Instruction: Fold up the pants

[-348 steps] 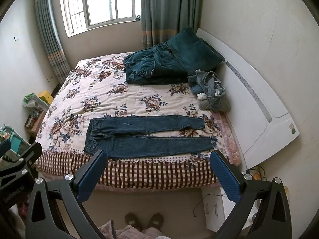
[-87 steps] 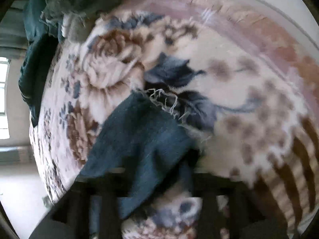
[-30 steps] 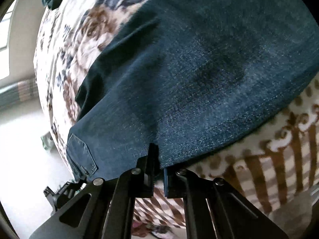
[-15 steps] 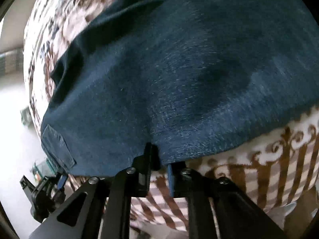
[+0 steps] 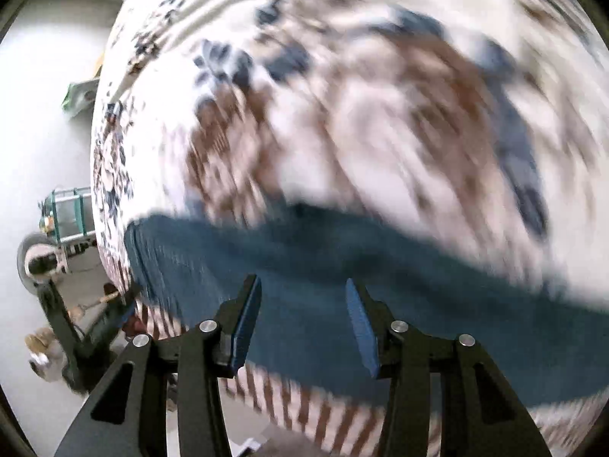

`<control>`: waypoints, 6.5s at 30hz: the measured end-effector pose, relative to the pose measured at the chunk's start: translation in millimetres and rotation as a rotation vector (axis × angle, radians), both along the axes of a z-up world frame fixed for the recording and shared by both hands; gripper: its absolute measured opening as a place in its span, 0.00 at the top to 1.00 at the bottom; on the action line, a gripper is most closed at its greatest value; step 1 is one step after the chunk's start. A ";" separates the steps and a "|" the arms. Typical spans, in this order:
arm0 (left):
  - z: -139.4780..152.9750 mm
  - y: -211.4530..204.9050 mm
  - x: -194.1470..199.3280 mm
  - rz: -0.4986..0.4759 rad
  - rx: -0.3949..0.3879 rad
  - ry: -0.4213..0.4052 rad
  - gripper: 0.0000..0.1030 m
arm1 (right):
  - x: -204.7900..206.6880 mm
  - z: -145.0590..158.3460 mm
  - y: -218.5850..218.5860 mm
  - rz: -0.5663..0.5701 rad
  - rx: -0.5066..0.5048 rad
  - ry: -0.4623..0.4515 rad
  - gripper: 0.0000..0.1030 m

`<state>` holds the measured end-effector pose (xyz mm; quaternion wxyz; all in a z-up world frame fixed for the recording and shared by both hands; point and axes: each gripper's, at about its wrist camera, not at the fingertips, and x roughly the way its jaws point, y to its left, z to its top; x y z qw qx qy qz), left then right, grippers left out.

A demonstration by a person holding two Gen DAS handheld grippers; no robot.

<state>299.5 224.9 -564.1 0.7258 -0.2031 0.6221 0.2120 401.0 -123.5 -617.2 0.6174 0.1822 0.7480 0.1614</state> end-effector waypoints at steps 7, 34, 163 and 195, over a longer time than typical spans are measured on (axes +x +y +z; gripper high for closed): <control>-23.4 -1.5 8.2 -0.022 0.038 0.063 0.24 | 62.6 -71.3 38.5 0.119 -0.031 0.212 0.86; -17.9 30.1 -46.7 0.120 -0.041 -0.049 0.24 | 46.2 -19.1 -9.4 -0.163 -0.164 0.081 0.87; -30.8 -253.8 19.8 -0.609 0.146 0.171 0.00 | -144.2 6.6 -229.9 -0.747 -0.073 -0.381 0.92; -77.7 -283.9 35.4 -0.599 -0.168 0.172 0.77 | -174.4 -35.9 -211.5 -0.629 -0.208 -0.131 0.30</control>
